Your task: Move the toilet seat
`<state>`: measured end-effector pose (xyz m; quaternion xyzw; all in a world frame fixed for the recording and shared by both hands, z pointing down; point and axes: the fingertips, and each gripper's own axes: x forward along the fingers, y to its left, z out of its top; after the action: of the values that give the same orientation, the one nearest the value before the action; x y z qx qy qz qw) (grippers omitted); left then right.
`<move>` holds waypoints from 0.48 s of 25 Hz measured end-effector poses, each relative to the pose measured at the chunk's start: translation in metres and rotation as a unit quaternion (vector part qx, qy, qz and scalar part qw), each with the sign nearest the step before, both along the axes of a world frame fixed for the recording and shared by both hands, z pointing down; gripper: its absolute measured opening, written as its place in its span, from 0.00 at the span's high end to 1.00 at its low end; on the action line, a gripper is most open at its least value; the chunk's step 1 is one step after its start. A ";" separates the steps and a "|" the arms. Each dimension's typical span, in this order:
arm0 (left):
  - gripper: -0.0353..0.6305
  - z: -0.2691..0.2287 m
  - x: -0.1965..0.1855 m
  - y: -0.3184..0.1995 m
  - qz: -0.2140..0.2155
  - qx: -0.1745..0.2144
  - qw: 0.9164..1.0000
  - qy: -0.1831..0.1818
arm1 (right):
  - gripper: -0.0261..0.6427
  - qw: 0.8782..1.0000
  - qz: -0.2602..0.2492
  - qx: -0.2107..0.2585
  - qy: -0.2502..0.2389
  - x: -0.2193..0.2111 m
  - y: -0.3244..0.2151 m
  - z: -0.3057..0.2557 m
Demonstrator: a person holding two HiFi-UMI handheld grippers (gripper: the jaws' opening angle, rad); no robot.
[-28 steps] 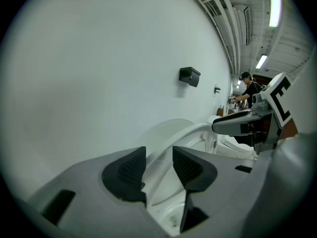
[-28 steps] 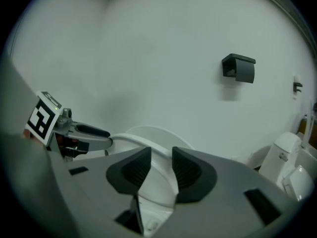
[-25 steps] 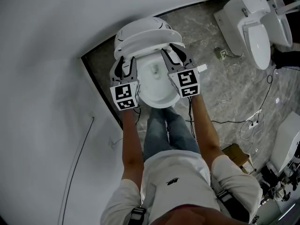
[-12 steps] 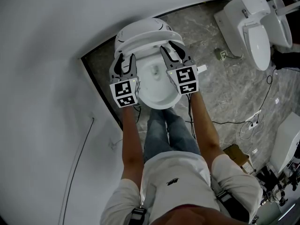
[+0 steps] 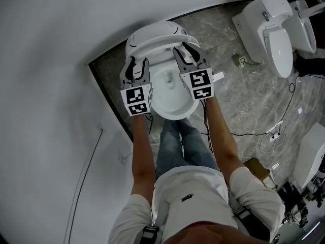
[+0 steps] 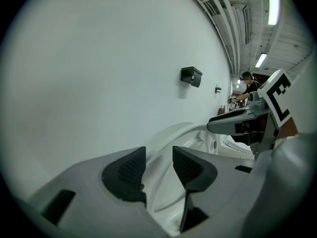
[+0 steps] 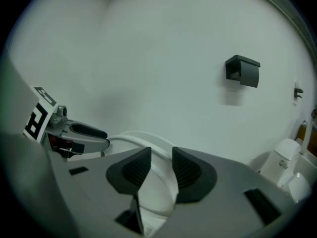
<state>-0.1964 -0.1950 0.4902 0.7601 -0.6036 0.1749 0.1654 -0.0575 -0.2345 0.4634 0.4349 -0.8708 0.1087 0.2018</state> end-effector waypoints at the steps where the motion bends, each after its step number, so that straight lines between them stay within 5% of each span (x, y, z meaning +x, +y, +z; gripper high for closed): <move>1: 0.67 -0.001 0.001 0.000 0.002 0.001 1.000 -0.001 | 0.74 1.000 0.000 0.001 0.001 0.000 -0.001 0.000; 12: 0.67 -0.022 0.011 0.009 0.024 0.020 1.000 -0.001 | 0.74 1.000 -0.011 0.015 -0.002 -0.005 0.015 -0.011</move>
<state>-0.1857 -0.1862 0.4683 0.7774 -0.5886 0.1674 0.1455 -0.0626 -0.2193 0.4522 0.4276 -0.8778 0.0944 0.1943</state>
